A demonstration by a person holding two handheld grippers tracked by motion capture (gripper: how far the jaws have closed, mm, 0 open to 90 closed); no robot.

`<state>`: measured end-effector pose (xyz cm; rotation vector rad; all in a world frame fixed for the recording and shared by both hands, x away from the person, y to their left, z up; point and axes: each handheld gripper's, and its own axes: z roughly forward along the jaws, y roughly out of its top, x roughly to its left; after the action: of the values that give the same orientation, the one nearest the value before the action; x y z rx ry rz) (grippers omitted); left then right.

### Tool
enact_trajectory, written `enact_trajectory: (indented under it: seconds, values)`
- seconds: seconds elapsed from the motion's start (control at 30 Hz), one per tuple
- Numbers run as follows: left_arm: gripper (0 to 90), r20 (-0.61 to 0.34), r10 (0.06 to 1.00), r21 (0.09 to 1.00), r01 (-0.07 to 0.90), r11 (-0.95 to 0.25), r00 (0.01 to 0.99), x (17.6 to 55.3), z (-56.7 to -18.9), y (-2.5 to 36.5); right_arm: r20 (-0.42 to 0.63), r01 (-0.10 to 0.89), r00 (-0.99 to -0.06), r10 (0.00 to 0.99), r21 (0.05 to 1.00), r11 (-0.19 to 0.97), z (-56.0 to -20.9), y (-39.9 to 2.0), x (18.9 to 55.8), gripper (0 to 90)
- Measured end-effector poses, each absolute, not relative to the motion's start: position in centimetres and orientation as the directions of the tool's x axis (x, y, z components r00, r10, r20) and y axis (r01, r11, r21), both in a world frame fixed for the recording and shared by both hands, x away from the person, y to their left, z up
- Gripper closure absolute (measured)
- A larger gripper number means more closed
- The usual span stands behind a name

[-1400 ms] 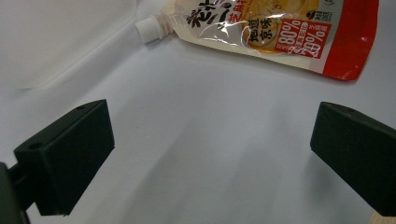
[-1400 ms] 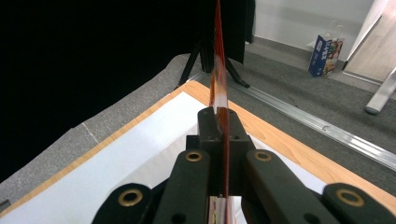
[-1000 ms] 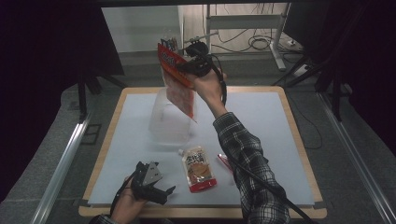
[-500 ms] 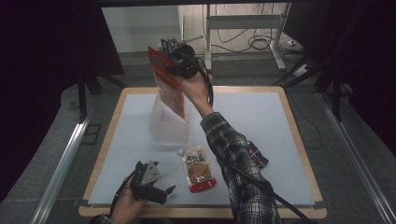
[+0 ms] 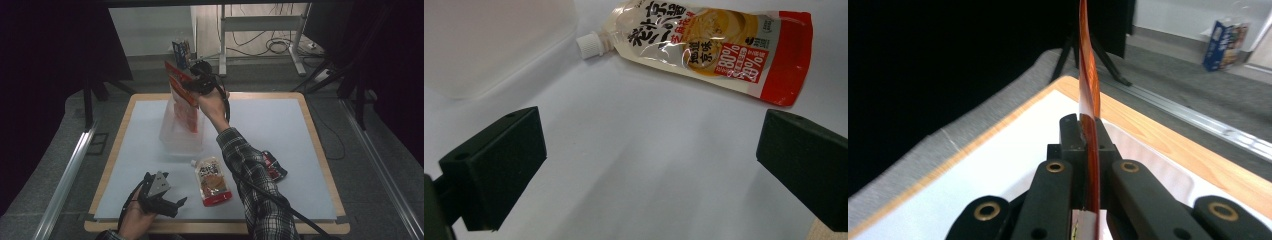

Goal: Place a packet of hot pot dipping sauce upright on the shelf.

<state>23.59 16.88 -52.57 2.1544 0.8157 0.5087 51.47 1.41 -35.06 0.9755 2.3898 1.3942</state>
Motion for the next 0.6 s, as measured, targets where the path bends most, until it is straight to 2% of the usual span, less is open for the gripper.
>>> enact_trajectory:
  seconds: [0.1,0.33,0.5,0.6]
  values:
    - [0.0,0.098,0.690,0.770,0.385,-0.509,0.717,23.6,-52.6,16.8,0.092,0.431,-0.753,0.652,0.818,0.382,-35.8,1.5,51.4,88.2]
    - [0.0,0.101,0.689,0.766,0.385,-0.514,0.718,23.6,-52.7,16.8,0.126,0.459,-0.735,0.666,0.815,0.353,-36.9,0.5,52.1,88.2]
    - [0.0,0.109,0.686,0.760,0.385,-0.523,0.719,23.6,-52.7,16.7,0.024,0.446,-0.700,0.714,0.796,0.410,-37.4,-0.8,52.6,87.2]
    - [0.0,0.113,0.686,0.757,0.385,-0.528,0.719,23.6,-52.8,16.7,0.024,0.457,-0.686,0.727,0.792,0.405,-37.8,-1.4,52.9,85.0]
